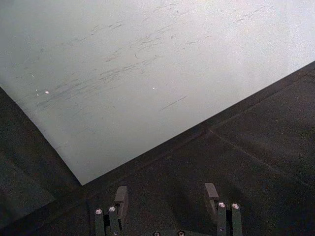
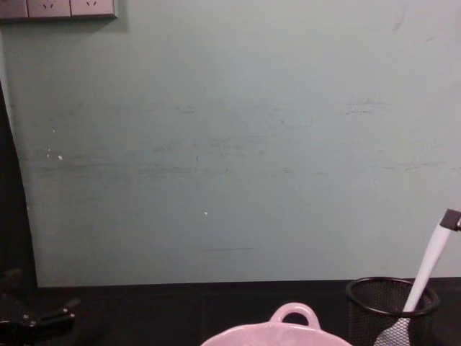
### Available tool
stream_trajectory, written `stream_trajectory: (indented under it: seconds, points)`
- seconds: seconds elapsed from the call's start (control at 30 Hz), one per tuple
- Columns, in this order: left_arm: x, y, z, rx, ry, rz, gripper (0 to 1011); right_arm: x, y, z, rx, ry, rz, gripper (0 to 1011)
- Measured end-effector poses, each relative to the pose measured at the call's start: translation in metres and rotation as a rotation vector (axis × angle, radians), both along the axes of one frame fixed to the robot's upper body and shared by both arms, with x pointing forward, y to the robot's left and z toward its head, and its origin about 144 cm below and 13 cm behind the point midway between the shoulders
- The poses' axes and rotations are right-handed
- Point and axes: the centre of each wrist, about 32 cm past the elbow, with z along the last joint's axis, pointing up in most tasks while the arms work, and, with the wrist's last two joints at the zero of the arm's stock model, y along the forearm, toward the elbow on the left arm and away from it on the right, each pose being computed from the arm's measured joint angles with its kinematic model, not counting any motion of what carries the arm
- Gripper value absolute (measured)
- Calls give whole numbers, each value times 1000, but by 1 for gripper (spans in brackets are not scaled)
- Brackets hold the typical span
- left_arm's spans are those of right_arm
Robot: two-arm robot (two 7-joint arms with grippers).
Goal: Use the one hand to pick up the spoon and stir the clear water in the bowl.
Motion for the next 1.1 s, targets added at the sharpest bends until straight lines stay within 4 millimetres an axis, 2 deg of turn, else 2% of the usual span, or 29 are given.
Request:
stream_trajectory:
  seconds: [0.2,0.57,0.8,0.87,0.97,1.0,1.1]
  points:
    - [0,0,0,0,0,0,1011,22,-2,7,163,104,30,1004]
    - [0,0,0,0,0,0,1011,34,-6,6,209,123,67,997]
    - [0,0,0,0,0,0,1011,37,-8,2,217,104,87,839]
    - [0,0,0,0,0,0,1011,37,-8,2,210,98,87,750]
    - [0,0,0,0,0,0,1011,37,-9,2,201,94,88,695]
    - [0,0,0,0,0,0,1011,37,-10,2,198,92,88,633]
    - [0,0,0,0,0,0,1011,37,-10,2,195,90,87,554]
